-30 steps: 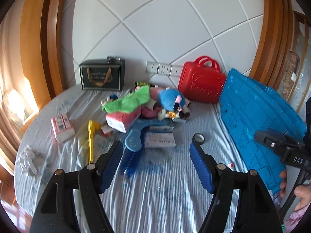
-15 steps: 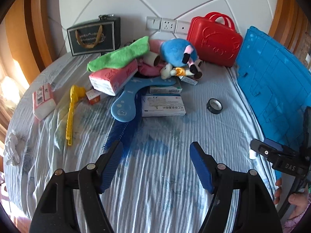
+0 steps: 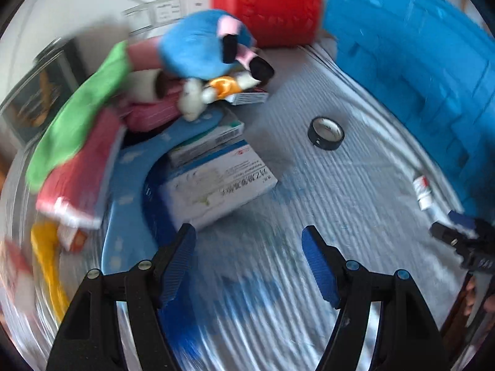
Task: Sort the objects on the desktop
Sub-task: 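Grasp white medicine box with left tool while right tool grasps white pill bottle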
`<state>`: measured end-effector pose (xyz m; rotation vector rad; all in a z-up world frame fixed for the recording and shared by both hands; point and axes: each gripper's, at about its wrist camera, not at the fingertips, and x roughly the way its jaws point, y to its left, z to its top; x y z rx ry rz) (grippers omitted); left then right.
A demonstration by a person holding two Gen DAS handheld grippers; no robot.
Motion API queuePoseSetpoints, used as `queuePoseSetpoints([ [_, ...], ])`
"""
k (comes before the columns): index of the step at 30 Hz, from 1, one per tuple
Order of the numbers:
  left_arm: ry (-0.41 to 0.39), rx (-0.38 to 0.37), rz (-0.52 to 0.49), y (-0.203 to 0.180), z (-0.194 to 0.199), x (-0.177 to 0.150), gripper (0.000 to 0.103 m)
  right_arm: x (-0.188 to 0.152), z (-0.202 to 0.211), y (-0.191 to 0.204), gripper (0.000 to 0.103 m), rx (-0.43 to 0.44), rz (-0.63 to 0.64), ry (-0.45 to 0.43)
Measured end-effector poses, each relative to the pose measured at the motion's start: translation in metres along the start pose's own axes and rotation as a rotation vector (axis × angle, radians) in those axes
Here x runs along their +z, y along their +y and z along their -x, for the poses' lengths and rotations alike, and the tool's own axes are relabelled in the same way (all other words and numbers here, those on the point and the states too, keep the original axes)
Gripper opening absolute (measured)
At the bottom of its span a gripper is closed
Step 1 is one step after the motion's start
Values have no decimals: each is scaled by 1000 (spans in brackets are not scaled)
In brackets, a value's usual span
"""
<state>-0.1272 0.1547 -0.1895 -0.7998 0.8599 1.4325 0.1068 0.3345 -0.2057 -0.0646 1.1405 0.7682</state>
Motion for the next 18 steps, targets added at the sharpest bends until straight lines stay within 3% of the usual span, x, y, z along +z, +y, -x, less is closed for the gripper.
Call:
queuePoseSetpoints([
  [4,45,19,-141,6,-39,23,71,-5,-8,-5,103,-71,-62,-12],
  [8,73,-6,-196,15,-65,42,71,-3,-15,-10,103,-128,-113,-29],
  [13,123,-126,-250,21,-80,48,75,10,-27,-12,103,-187,-109,-37],
  [16,138,-125,-311,15,-83,47,83,16,-35,-14,103,-208,-110,-23],
  [18,138,-70,-380,8,-87,45,86,20,-40,-15,103,-230,-109,-24],
])
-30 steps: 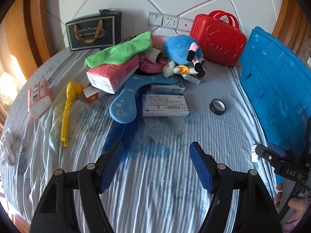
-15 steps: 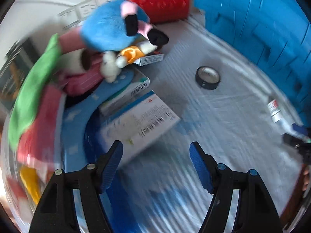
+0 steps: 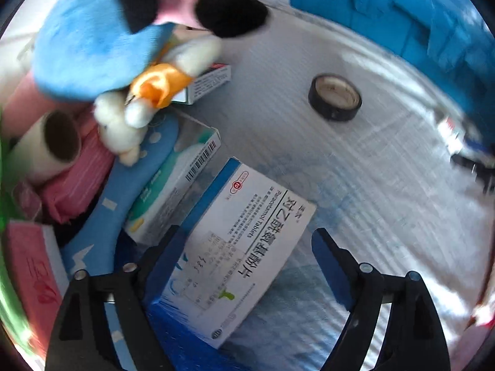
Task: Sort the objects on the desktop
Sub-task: 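Grasp white medicine box with left tool while right tool grasps white pill bottle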
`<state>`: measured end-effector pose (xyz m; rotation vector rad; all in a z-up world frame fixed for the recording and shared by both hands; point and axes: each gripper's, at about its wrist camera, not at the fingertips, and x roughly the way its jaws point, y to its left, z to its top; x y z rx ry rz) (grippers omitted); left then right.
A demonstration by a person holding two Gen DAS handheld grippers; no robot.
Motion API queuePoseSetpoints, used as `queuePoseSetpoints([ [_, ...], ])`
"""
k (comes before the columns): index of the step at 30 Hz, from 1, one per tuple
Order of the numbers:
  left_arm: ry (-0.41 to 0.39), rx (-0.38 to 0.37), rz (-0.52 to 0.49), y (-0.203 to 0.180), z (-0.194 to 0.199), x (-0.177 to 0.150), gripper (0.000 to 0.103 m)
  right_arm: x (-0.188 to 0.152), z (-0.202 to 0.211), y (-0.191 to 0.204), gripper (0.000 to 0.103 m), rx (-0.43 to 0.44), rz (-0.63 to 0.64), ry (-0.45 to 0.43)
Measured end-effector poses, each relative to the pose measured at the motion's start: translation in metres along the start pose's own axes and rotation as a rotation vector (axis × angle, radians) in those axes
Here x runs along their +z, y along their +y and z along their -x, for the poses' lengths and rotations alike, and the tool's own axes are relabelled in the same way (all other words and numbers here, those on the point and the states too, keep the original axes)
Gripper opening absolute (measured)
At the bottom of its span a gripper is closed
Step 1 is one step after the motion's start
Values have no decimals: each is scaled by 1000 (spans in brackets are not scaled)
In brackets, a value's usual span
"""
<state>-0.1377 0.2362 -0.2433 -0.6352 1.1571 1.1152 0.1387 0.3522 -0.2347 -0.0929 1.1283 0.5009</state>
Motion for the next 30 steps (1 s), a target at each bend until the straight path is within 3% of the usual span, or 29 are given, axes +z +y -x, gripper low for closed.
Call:
queuePoseSetpoints([
  [2,21,58,-20,-2,-8,3,96,3,-4,1,103,-13,6,0],
  [6,51,-66,176,25,-20,7,102,7,-11,2,100,-22,30,17],
  [7,40,-58,190,26,-18,7,101,8,-13,3,87,-19,31,27],
  [8,37,-41,187,23,-17,5,98,8,-14,4,66,-18,32,32],
  [11,43,-33,217,16,-6,0,81,6,-12,9,47,-39,59,29],
  [14,78,-33,286,5,4,-11,78,5,-8,13,35,26,62,32],
  [17,82,-64,353,-13,17,-25,78,0,-4,22,29,97,84,44],
  [21,51,-107,446,-40,35,-48,77,-8,-3,31,29,138,113,74],
  [24,27,-74,475,-53,46,-60,78,-8,-3,34,30,135,130,76],
  [30,13,-38,556,-41,47,-89,78,9,-13,36,30,162,153,78],
])
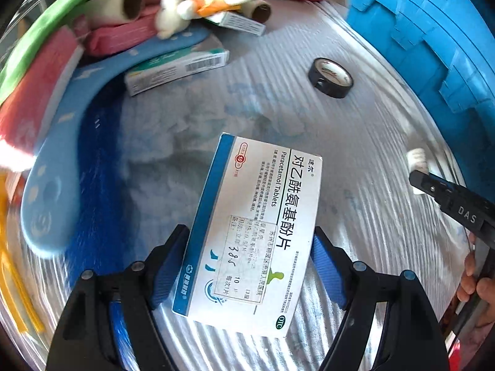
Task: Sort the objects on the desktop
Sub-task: 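Grasp white medicine box with left tool while right tool grasps white pill bottle, then carry medicine box and pill bottle with both tools over the blue crate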
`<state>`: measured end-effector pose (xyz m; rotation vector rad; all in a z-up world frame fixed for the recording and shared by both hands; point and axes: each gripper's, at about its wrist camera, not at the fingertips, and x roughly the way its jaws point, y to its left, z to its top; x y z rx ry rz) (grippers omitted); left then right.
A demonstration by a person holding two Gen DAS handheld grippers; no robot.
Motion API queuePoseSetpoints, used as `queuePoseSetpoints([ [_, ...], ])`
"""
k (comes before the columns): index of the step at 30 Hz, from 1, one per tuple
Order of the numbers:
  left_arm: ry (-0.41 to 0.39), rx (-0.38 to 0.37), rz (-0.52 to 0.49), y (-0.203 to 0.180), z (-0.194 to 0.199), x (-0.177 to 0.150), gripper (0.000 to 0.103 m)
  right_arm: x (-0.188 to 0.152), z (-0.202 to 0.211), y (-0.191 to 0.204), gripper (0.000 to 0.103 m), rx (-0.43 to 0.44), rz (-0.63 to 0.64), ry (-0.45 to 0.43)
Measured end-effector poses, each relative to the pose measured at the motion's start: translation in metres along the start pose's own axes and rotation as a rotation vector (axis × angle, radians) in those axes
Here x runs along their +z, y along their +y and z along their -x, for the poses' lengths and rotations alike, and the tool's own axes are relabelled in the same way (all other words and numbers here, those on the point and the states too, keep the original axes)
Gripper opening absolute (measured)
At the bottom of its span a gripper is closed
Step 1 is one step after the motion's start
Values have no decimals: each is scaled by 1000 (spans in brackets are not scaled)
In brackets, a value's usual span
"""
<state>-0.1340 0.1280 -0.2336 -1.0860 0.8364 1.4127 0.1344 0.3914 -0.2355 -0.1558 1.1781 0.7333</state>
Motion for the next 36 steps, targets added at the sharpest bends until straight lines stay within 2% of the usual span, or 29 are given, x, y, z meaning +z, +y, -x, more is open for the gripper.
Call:
queuePoseSetpoints([
  [2,-11,24,39,-13,-8,-1,78,4,-5,2,29,-3,34,12],
  [6,-79,99,97,-19,11,-11,78,2,-3,6,27,14,115,9],
  [14,-225,200,238,-41,77,-34,78,1,22,32,27,167,313,-32],
  [19,-288,246,305,-61,111,-46,78,-1,72,49,28,282,399,-114],
  [25,-411,299,270,-73,173,-63,78,-9,146,74,28,376,449,-269],
  [30,-529,302,210,-87,217,-79,78,-15,208,78,28,382,441,-388],
  [36,-621,211,141,-113,244,-82,78,-25,280,46,28,350,370,-512],
])
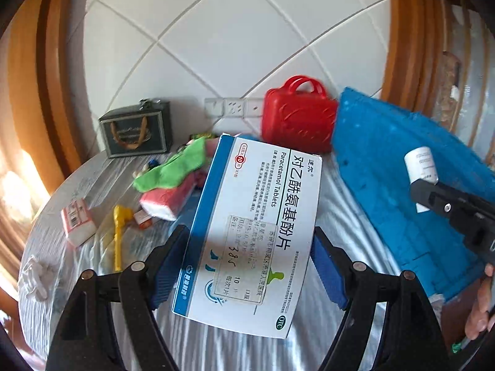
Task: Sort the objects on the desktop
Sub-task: 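Carry medicine box and pill bottle with both tools over the blue crate, then open both tools to drop box and bottle into the crate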
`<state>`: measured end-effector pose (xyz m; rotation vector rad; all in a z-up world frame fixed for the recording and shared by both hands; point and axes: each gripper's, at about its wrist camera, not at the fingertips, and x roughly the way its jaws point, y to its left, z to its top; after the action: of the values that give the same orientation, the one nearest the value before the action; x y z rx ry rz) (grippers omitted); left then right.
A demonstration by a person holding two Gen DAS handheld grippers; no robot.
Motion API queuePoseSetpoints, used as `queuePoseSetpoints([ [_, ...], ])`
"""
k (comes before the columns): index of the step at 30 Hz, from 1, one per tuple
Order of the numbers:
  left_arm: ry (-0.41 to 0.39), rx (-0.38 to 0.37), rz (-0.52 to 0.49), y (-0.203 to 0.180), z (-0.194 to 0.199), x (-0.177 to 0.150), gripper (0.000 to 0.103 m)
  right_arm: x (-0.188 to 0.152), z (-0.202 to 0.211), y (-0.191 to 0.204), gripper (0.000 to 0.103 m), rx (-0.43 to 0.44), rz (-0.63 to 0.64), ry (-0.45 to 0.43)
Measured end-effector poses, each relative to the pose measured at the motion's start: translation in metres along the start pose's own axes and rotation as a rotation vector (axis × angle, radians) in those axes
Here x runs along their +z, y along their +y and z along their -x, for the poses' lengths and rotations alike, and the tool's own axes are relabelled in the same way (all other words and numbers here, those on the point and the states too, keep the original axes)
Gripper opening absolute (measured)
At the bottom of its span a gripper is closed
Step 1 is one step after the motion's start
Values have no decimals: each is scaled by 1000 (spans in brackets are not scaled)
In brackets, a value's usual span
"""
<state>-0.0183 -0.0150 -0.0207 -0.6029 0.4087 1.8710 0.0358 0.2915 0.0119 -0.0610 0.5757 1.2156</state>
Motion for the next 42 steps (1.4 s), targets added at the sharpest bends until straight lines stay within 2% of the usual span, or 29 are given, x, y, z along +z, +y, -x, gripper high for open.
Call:
queuePoseSetpoints([
  [6,-91,-124,-60,-51,28,27,78,20,69,-41,28,-126,-39,-107],
  [11,-157,-219,-99,-113,46,62,78,36,115,-100,28,-207,-76,-168],
  [13,-172,-281,-102,-144,52,79,78,49,131,-132,28,-229,-78,-197],
  [18,-171,-413,-91,-236,62,123,78,82,163,-212,28,-285,-26,-239],
  [22,-92,-456,-96,-321,43,161,78,111,161,-282,28,-333,19,-182],
  [24,-62,-423,-104,-360,27,177,78,120,148,-322,28,-367,21,-125],
  [28,45,-311,-124,-428,-30,200,78,127,104,-391,28,-375,-36,22],
  [31,160,-232,-141,-461,-90,202,78,122,65,-437,28,-385,-91,133],
  [33,218,-209,-167,-471,-122,195,78,115,40,-463,28,-353,-159,205],
  [34,240,-173,-182,-476,-139,191,78,109,27,-472,28,-325,-188,242],
  [36,279,-163,-196,-481,-163,183,78,95,7,-482,28,-309,-214,297],
  [38,309,-161,-188,-482,-185,176,77,85,-7,-481,27,-313,-187,369],
  [39,315,-159,-184,-482,-194,171,77,84,-8,-478,27,-320,-164,371],
  [41,333,-110,-214,-479,-207,159,77,82,-10,-472,27,-349,-117,379],
  [42,348,-73,-233,-478,-211,156,77,79,-12,-469,28,-334,-112,396],
])
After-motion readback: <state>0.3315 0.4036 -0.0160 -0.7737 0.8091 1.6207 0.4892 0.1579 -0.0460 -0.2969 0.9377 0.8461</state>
